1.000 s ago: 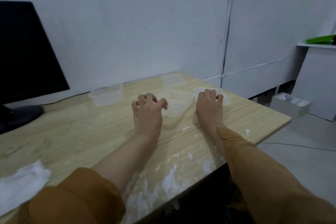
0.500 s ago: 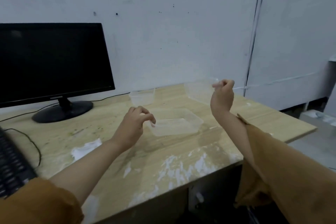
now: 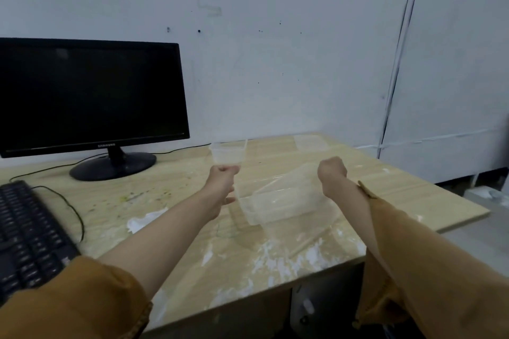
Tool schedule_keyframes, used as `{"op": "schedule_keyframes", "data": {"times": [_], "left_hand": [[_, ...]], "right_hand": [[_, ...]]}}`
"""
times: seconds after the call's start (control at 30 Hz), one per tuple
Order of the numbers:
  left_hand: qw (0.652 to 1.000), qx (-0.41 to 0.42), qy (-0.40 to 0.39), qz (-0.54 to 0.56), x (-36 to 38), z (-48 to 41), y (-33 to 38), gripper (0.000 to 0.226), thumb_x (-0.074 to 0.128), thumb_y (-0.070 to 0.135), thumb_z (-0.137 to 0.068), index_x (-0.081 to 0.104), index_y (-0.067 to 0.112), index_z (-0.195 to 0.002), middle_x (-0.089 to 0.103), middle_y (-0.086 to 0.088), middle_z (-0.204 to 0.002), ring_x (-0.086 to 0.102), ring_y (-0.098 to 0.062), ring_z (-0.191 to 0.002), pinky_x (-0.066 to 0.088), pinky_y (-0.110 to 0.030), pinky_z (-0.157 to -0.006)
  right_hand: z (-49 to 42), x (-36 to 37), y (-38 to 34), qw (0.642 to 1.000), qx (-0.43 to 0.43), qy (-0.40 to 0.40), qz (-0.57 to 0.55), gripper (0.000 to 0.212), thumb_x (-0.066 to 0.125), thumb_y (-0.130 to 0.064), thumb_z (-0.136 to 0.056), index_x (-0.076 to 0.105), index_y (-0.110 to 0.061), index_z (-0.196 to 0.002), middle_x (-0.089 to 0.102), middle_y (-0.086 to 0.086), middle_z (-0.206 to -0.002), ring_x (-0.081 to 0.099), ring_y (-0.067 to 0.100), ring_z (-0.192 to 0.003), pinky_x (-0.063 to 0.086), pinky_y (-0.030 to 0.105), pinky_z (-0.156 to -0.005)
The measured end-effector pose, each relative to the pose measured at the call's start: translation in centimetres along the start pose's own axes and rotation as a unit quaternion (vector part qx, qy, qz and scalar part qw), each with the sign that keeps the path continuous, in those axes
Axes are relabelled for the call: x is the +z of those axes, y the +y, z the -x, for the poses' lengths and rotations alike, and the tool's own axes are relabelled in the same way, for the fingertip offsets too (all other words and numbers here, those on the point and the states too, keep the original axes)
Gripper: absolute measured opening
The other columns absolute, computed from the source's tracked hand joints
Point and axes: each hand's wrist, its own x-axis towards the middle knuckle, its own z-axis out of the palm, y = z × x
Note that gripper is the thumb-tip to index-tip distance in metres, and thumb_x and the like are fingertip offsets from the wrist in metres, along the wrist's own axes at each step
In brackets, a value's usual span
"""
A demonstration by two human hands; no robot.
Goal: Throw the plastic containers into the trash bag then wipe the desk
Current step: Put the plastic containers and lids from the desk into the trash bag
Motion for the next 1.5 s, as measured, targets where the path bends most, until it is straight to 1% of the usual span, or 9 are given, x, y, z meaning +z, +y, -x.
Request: {"op": "schedule_keyframes", "data": {"times": [0.17, 0.4, 0.53, 0.67, 0.8, 0.93, 1.13, 1.33, 1.5], "left_hand": [[0.993, 0.058, -0.029, -0.097, 1.1, 0.1, -0.4, 0.037, 0.036, 0.052, -0.095, 0.047, 0.021, -0.113, 0.048, -0.002, -0.132, 0.043, -0.020, -0.119, 0.035, -0.036, -0.095], [0.993, 0.082, 0.043, -0.074, 2.1, -1.3, -0.6, 0.028, 0.058, 0.012, -0.090, 0.052, 0.012, -0.118, 0.056, -0.012, -0.115, 0.050, -0.018, -0.082, 0.036, -0.024, -0.059], [0.991, 0.050, 0.125, 0.019, 2.0, -3.0, -0.6, 0.031, 0.061, 0.008, -0.088, 0.054, 0.011, -0.118, 0.059, -0.014, -0.115, 0.050, -0.019, -0.087, 0.038, -0.026, -0.074], [0.979, 0.025, 0.193, 0.056, 1.7, -4.7, -1.5, 0.026, 0.057, 0.004, -0.089, 0.060, 0.013, -0.114, 0.058, -0.001, -0.088, 0.051, -0.012, -0.069, 0.040, -0.021, -0.058], [0.979, -0.010, 0.201, 0.019, 1.6, -6.5, -2.2, 0.024, 0.058, 0.010, -0.090, 0.057, 0.016, -0.113, 0.048, -0.012, -0.131, 0.049, -0.030, -0.116, 0.044, -0.034, -0.088], [0.981, -0.011, 0.178, -0.074, 1.6, -6.9, -2.2, 0.033, 0.059, 0.014, -0.090, 0.049, 0.020, -0.121, 0.025, -0.011, -0.139, 0.046, -0.028, -0.108, 0.035, -0.028, -0.081], [0.983, 0.025, 0.147, -0.111, 0.8, -8.4, -2.7, 0.037, 0.040, 0.007, -0.095, 0.045, 0.017, -0.130, 0.050, -0.015, -0.129, 0.051, -0.023, -0.085, 0.038, -0.028, -0.069], [0.978, 0.039, 0.149, -0.138, 0.1, -9.6, -3.2, 0.037, 0.038, 0.013, -0.097, 0.048, 0.014, -0.132, 0.049, -0.008, -0.138, 0.048, -0.029, -0.122, 0.039, -0.031, -0.097], [0.897, 0.149, 0.150, -0.389, 0.3, -9.2, -3.5, 0.040, 0.033, 0.017, -0.097, 0.046, 0.016, -0.135, 0.035, -0.006, -0.147, 0.042, -0.026, -0.128, 0.036, -0.036, -0.102]], "right_hand": [[0.8, -0.2, -1.5, 0.920, -0.050, -0.012, 0.390, 0.031, 0.035, -0.015, -0.101, 0.051, -0.014, -0.128, 0.052, 0.001, -0.118, 0.053, 0.018, -0.120, 0.042, 0.019, -0.091], [-1.6, 1.8, -1.1, 0.990, 0.049, -0.030, -0.129, 0.050, 0.021, -0.026, -0.103, 0.037, 0.001, -0.142, 0.050, 0.012, -0.096, 0.039, 0.015, -0.065, 0.040, 0.023, -0.056], [-2.5, 2.4, 0.9, 0.997, 0.035, -0.068, -0.015, 0.066, 0.031, -0.051, -0.098, 0.049, 0.002, -0.133, 0.056, 0.019, -0.117, 0.054, 0.030, -0.104, 0.044, 0.036, -0.097], [-1.9, 2.4, 2.0, 0.975, -0.069, -0.201, 0.057, 0.064, 0.046, -0.044, -0.096, 0.049, 0.012, -0.126, 0.055, 0.027, -0.128, 0.049, 0.021, -0.093, 0.037, 0.031, -0.081], [-2.2, 3.9, 2.4, 0.966, -0.151, -0.177, 0.111, 0.039, 0.054, -0.033, -0.094, 0.062, 0.002, -0.110, 0.061, 0.017, -0.123, 0.057, 0.028, -0.109, 0.044, 0.035, -0.088], [-2.8, 4.7, 3.1, 0.957, -0.178, -0.148, 0.173, 0.037, 0.045, -0.030, -0.095, 0.052, -0.016, -0.129, 0.052, 0.004, -0.138, 0.049, 0.025, -0.124, 0.037, 0.031, -0.091], [-2.9, 5.7, 3.8, 0.967, -0.187, -0.165, 0.056, 0.043, 0.038, -0.008, -0.093, 0.054, -0.011, -0.133, 0.049, 0.005, -0.143, 0.041, 0.019, -0.135, 0.029, 0.029, -0.110], [-2.4, 6.9, 3.9, 0.972, -0.179, -0.150, -0.019, 0.037, 0.043, -0.012, -0.092, 0.064, -0.013, -0.122, 0.061, 0.003, -0.130, 0.053, 0.018, -0.123, 0.039, 0.031, -0.108], [-2.4, 7.4, 4.1, 0.969, -0.198, -0.146, 0.008, 0.036, 0.051, -0.017, -0.086, 0.066, -0.020, -0.119, 0.061, 0.000, -0.128, 0.052, 0.013, -0.117, 0.034, 0.020, -0.091]]}}
